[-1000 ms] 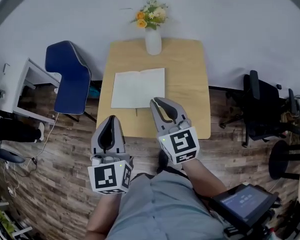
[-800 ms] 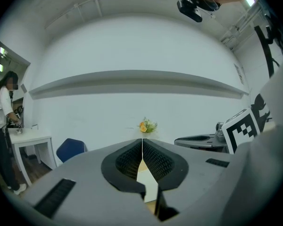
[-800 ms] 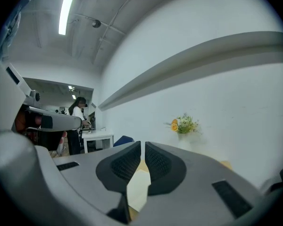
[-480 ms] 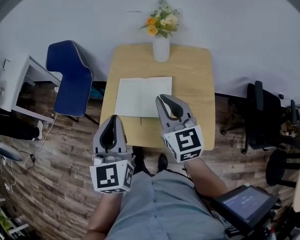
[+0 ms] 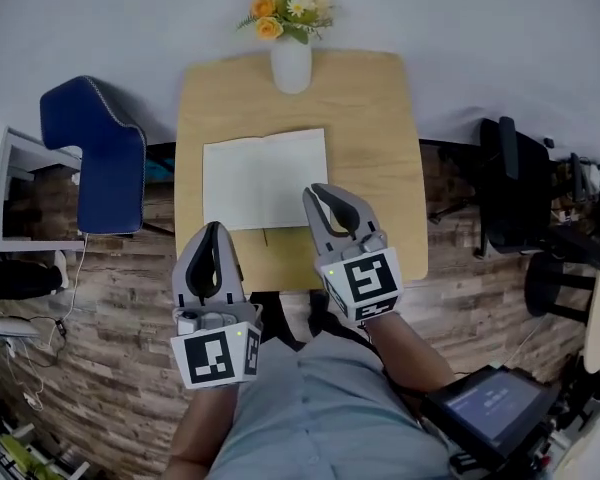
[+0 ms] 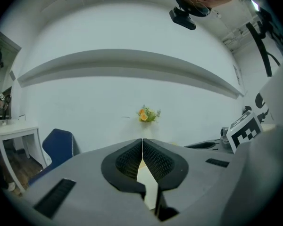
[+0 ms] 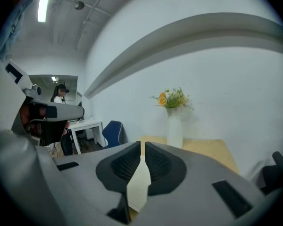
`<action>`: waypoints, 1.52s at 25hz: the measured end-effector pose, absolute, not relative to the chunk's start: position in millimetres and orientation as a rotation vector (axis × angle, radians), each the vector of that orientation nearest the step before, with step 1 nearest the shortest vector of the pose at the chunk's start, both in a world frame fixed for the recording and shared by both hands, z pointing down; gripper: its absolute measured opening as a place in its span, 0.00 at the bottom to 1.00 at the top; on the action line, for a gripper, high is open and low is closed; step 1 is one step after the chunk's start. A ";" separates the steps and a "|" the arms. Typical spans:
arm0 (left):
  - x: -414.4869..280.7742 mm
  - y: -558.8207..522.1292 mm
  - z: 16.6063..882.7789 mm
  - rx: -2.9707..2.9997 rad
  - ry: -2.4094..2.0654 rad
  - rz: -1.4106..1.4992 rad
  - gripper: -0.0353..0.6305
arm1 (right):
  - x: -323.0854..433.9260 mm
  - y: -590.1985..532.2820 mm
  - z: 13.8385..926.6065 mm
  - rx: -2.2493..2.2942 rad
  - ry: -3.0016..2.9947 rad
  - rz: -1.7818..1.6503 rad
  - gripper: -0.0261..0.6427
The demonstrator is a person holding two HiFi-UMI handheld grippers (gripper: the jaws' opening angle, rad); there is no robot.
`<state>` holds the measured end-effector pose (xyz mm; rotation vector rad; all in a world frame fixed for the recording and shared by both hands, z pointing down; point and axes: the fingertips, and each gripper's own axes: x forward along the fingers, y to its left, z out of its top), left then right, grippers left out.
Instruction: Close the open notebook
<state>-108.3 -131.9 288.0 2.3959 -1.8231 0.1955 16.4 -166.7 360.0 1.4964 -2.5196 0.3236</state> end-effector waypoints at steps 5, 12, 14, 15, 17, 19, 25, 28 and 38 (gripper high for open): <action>-99.4 -149.8 317.3 2.402 -1.715 0.262 0.08 | 32.1 -170.3 396.1 1.548 -2.424 0.442 0.12; -102.6 -174.8 362.1 2.372 -1.622 0.358 0.08 | 38.1 -175.4 445.6 1.580 -2.331 0.583 0.12; -105.8 -179.7 374.6 2.360 -1.601 0.382 0.08 | 36.8 -173.9 459.2 1.574 -2.309 0.613 0.20; -106.9 -180.9 380.5 2.352 -1.589 0.395 0.08 | 37.3 -172.3 465.1 1.577 -2.296 0.625 0.27; -107.5 -182.4 393.0 2.335 -1.564 0.419 0.08 | 40.7 -169.3 477.1 1.586 -2.272 0.656 0.31; -106.3 -183.3 406.8 2.317 -1.541 0.441 0.08 | 45.6 -167.0 491.0 1.588 -2.253 0.703 0.33; -108.4 -182.8 436.3 2.279 -1.505 0.467 0.08 | 50.1 -161.5 523.2 1.579 -2.232 0.901 0.33; -117.1 -182.1 438.0 2.265 -1.514 0.468 0.08 | 44.6 -159.6 526.4 1.560 -2.232 0.948 0.33; -128.3 -182.2 403.7 2.281 -1.594 0.402 0.08 | 32.3 -167.9 491.6 1.525 -2.313 0.890 0.33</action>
